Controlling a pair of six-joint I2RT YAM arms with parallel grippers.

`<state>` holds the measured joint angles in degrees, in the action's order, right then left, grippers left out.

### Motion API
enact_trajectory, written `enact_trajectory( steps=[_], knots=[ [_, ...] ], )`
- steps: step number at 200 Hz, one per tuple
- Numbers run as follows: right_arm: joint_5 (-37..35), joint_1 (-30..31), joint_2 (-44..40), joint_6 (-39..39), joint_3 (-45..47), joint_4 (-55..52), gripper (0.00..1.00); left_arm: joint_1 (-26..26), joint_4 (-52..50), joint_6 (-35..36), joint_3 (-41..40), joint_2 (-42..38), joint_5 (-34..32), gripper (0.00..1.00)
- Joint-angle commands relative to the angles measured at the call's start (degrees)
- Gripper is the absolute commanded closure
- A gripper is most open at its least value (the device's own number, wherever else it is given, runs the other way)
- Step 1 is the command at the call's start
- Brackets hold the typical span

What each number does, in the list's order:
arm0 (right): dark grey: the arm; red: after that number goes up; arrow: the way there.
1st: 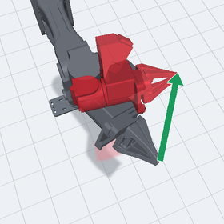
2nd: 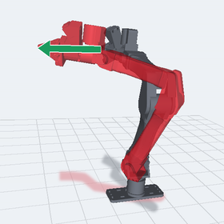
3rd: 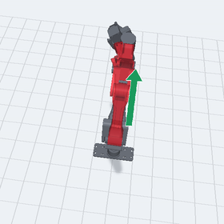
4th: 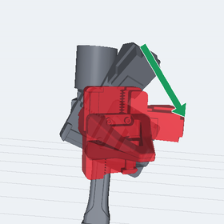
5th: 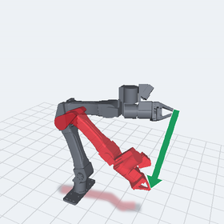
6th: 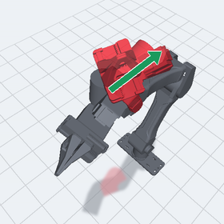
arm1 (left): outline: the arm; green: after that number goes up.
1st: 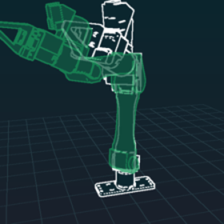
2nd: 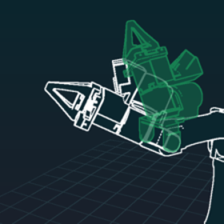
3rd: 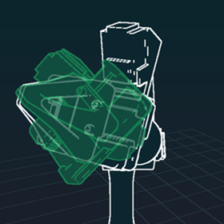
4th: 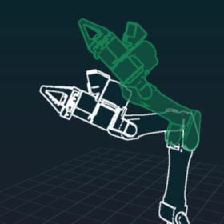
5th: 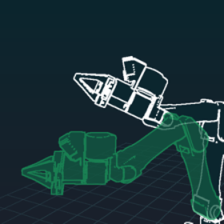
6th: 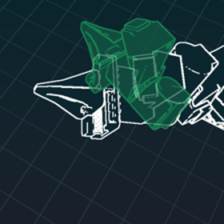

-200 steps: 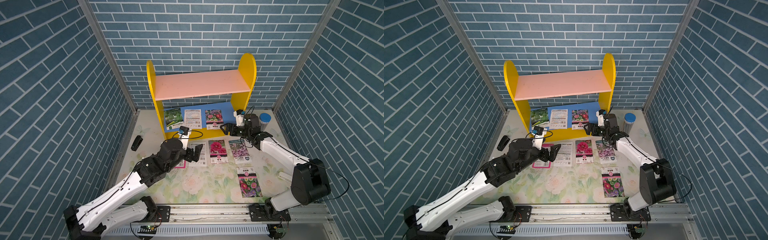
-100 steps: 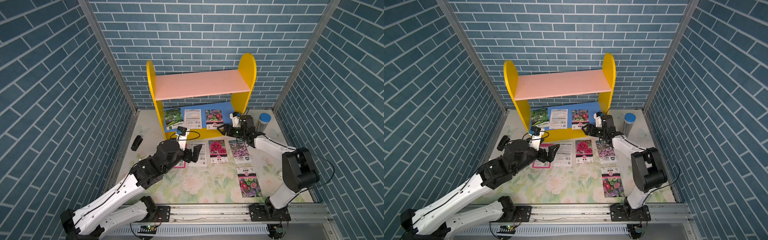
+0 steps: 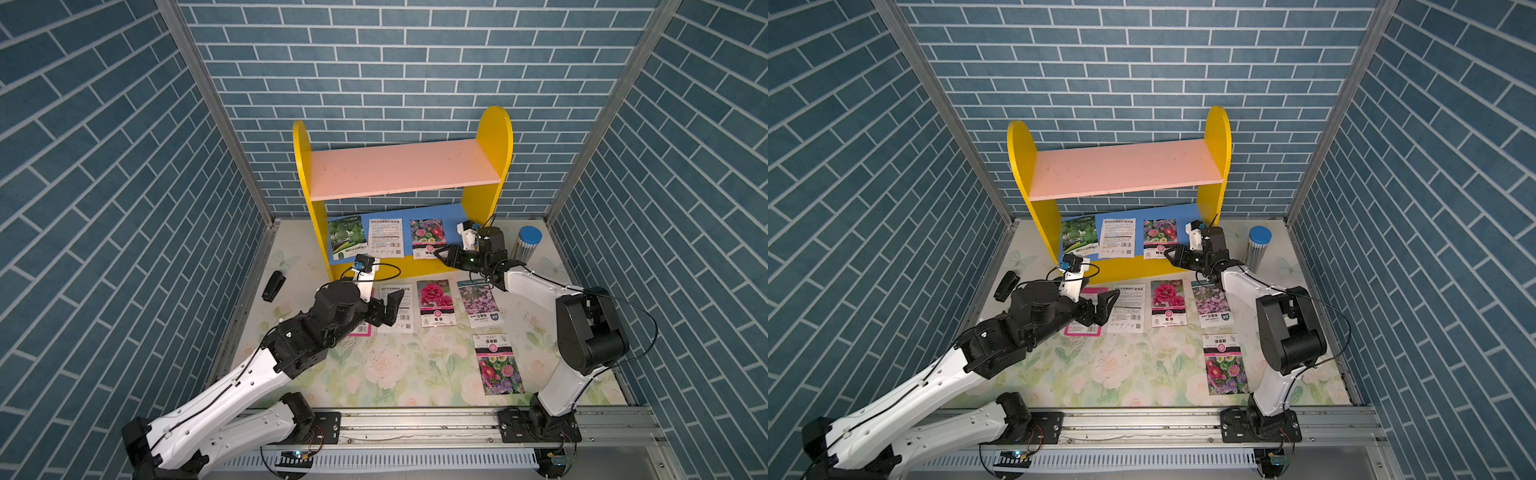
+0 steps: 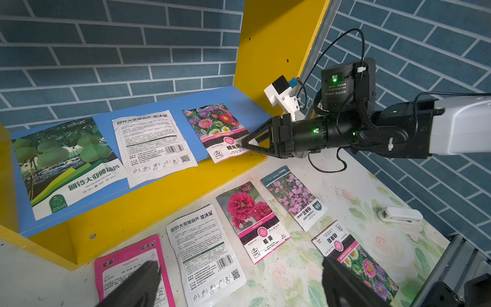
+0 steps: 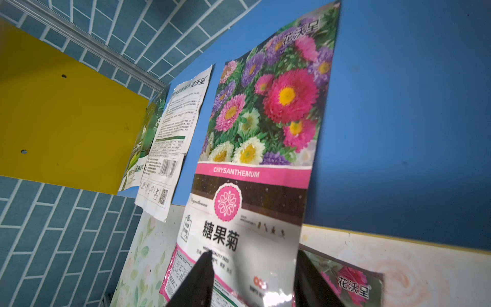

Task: Take the seed bag off the shelf
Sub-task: Pick up the seed packet from the shelf.

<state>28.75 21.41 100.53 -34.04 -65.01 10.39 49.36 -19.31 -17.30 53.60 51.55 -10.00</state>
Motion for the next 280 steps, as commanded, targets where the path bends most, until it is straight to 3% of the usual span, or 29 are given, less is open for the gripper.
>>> enact_trajectory(
  steps=[1,73,145,186,233,280],
  knots=[
    [1.1,-0.4,1.1,-0.1,-1.7,1.3,0.57,-0.3,0.9,-0.7,-0.8,-0.3,-0.4,0.00],
    [3.2,-0.6,-2.7,0.2,1.2,3.2,1.00,-0.3,2.1,-3.4,-0.4,1.7,1.9,0.00],
    [5.6,-0.6,-14.5,2.3,8.1,3.0,1.00,-0.3,10.6,-11.3,-4.4,1.7,7.9,0.00],
    [7.6,-0.6,-25.3,4.1,13.5,-0.6,1.00,-0.4,21.2,-16.5,-9.2,2.3,12.8,0.00],
    [11.9,-0.6,-37.5,4.9,16.7,-6.3,1.00,-3.6,39.0,-23.0,-16.3,3.7,23.5,0.00],
    [19.4,-0.5,-46.5,3.3,17.7,-10.2,1.00,-5.6,46.7,-23.7,-18.6,3.5,25.5,0.00]
  ],
)
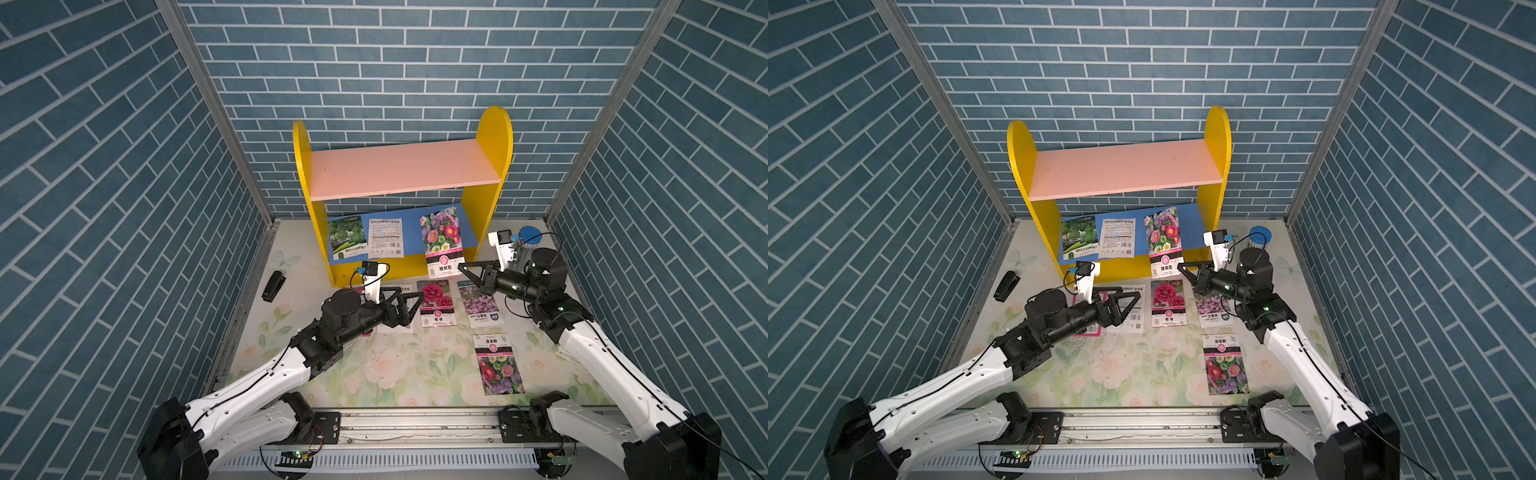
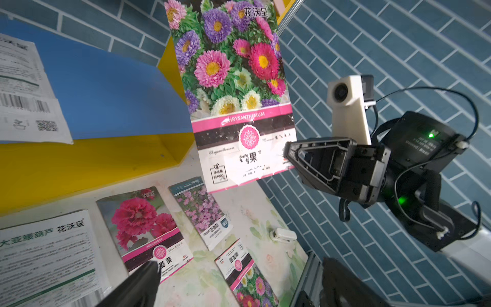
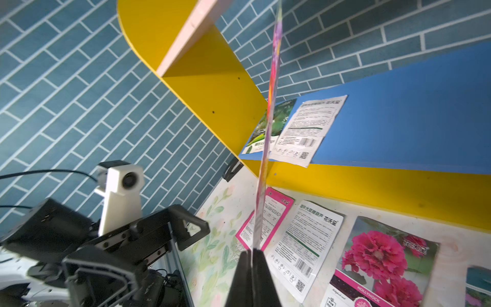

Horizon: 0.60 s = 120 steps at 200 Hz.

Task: Take the seed bag off the shelf
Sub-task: Pick up the seed packet from the shelf.

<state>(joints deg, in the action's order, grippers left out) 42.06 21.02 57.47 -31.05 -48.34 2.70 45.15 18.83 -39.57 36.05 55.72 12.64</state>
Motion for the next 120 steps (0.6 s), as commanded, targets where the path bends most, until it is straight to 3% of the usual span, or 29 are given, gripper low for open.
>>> enact_trajectory(
  steps=[1,67,120],
  knots=[
    [6.2,-0.1,-3.6,0.2,1.1,-2.5,1.00,-1.5,8.7,-1.4,-1.1,-0.6,2.9,0.00],
    [16.8,0.3,-11.7,-6.8,6.6,4.3,1.00,-3.8,21.8,-5.6,-3.8,2.5,8.7,0.02],
    [19.6,1.0,-14.0,-8.7,8.4,6.3,1.00,-3.8,23.2,-6.4,-2.1,5.9,10.7,0.09]
  ],
)
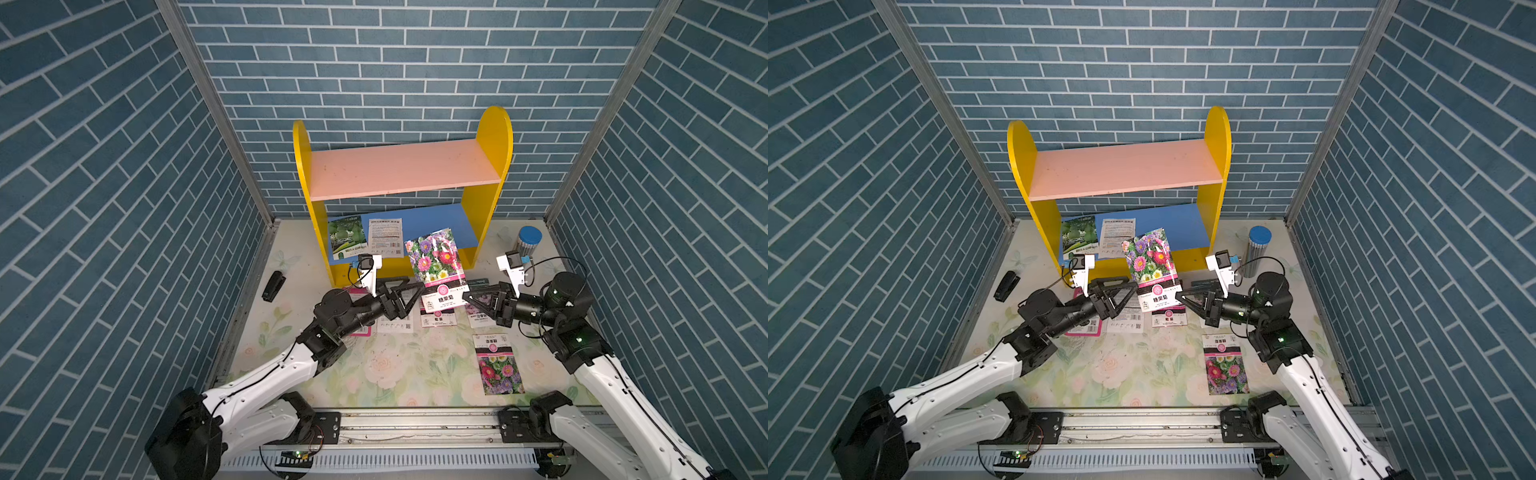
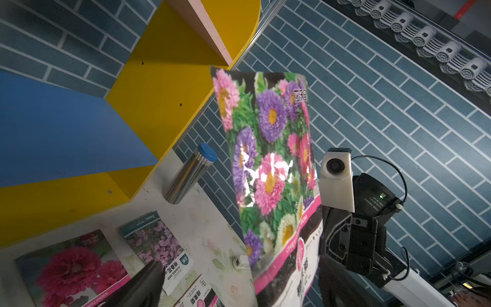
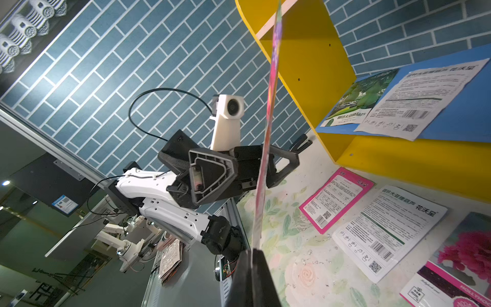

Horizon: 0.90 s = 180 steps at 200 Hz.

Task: Take the seed bag off the shelf
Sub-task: Pick up the seed packet from the shelf.

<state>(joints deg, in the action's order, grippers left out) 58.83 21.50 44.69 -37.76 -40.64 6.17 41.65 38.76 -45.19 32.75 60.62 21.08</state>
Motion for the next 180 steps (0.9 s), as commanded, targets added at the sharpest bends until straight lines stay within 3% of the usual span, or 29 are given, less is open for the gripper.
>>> enact_trajectory(
  steps=[1,41,73,123,146,161,169,180],
  knots=[
    [2.9,0.5,-1.2,-2.0,0.8,2.9,1.00,-0.3,3.3,-0.8,1.2,1.1,2.2,0.09],
    [2.7,0.7,-1.6,-1.4,2.1,2.3,1.00,-0.3,6.1,-2.2,2.0,2.3,5.1,0.25],
    [1.9,0.7,-1.4,-0.3,2.4,1.6,1.00,-0.3,6.4,-2.8,2.8,2.6,7.7,0.54],
    [1.4,0.7,-1.3,0.2,2.8,1.3,1.00,-0.3,3.7,-2.4,4.1,2.7,9.6,0.76],
    [0.4,0.7,-1.1,1.8,2.2,-0.8,1.00,-0.3,1.3,-2.0,4.8,2.4,9.3,1.00],
    [-0.7,0.7,-0.8,2.5,1.7,-2.9,1.00,-0.3,-1.2,-1.4,5.6,1.8,8.8,1.00],
    [-1.8,0.7,-0.7,2.9,1.3,-4.5,0.87,-0.3,-3.5,-0.8,6.5,1.7,8.5,1.00],
    [-4.5,0.7,-0.5,4.8,0.0,-8.8,0.78,-0.3,-7.1,-0.1,8.0,1.6,8.2,1.00]
  ],
)
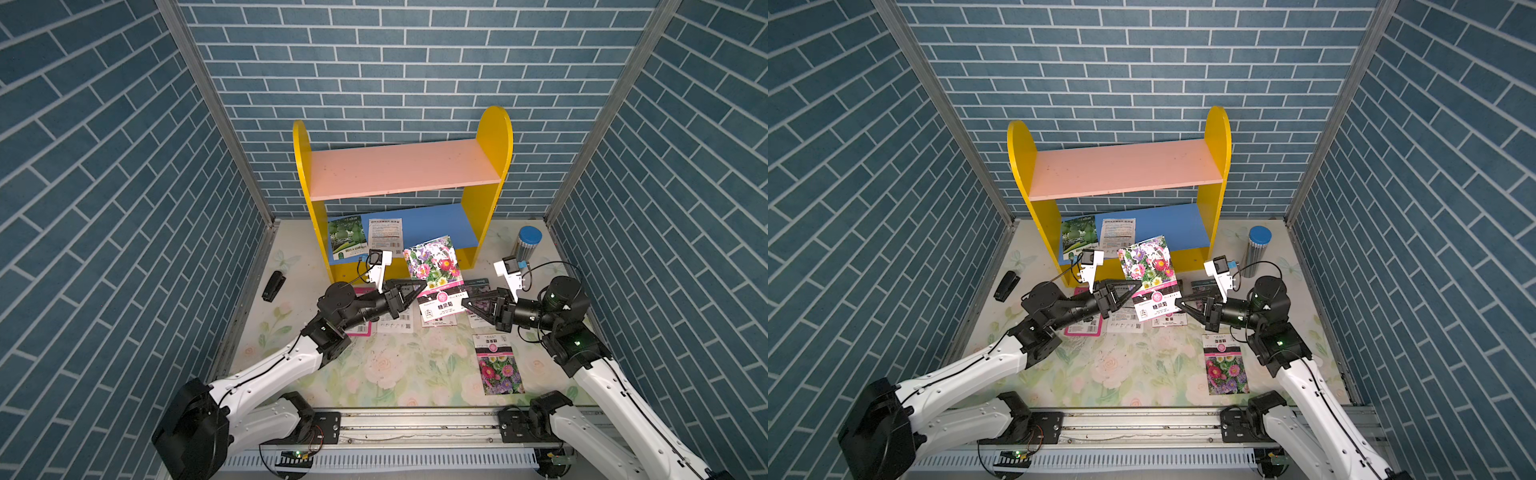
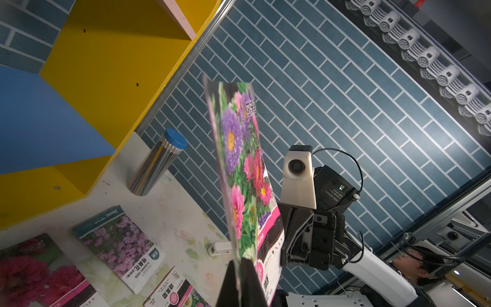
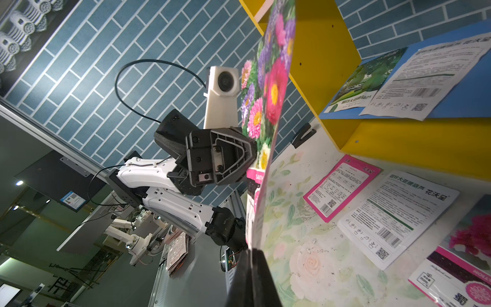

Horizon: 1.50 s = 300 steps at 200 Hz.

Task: Take the seed bag off the shelf
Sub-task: Pick up the seed packet from the shelf, then place the seed packet at the center of the board.

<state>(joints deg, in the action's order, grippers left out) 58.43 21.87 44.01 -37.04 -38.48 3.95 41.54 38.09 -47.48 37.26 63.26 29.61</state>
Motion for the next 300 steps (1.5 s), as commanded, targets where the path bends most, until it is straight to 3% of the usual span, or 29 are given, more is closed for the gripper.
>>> enact_trajectory(
  steps=[1,27,55,71,120,157,185,238,300],
  knots=[
    [-4.4,0.4,0.2,4.3,-2.3,-7.0,0.77,-0.2,-6.7,2.3,3.7,-1.0,-0.3,1.00],
    [-12.3,0.4,-0.1,10.3,-6.6,-20.3,0.31,-0.2,-15.1,3.9,7.6,0.9,0.5,1.00],
    [-17.9,0.4,-0.6,15.5,-11.4,-31.7,0.07,0.2,-18.6,3.8,9.4,4.7,2.4,1.00],
    [-19.8,0.4,-1.2,18.7,-13.8,-37.1,0.01,1.4,-20.7,3.8,9.9,5.7,1.4,1.00],
    [-26.5,0.3,-3.2,21.3,-16.0,-48.9,0.00,8.0,-27.0,1.8,10.1,8.5,-4.5,1.00],
    [-29.4,0.4,-2.9,21.6,-11.8,-52.4,0.00,15.7,-28.9,-4.2,7.5,9.4,-12.5,1.00],
    [-29.3,0.4,-3.9,22.7,-9.9,-53.6,0.00,18.7,-28.0,-9.9,3.6,10.5,-16.5,1.00],
    [-30.2,0.4,-6.5,23.3,-9.9,-55.9,0.00,23.2,-27.2,-15.6,2.7,18.0,-19.2,1.00],
    [-31.3,0.4,-9.1,23.3,-9.6,-56.5,0.00,24.5,-28.9,-19.2,4.7,26.2,-18.9,1.00]
  ],
)
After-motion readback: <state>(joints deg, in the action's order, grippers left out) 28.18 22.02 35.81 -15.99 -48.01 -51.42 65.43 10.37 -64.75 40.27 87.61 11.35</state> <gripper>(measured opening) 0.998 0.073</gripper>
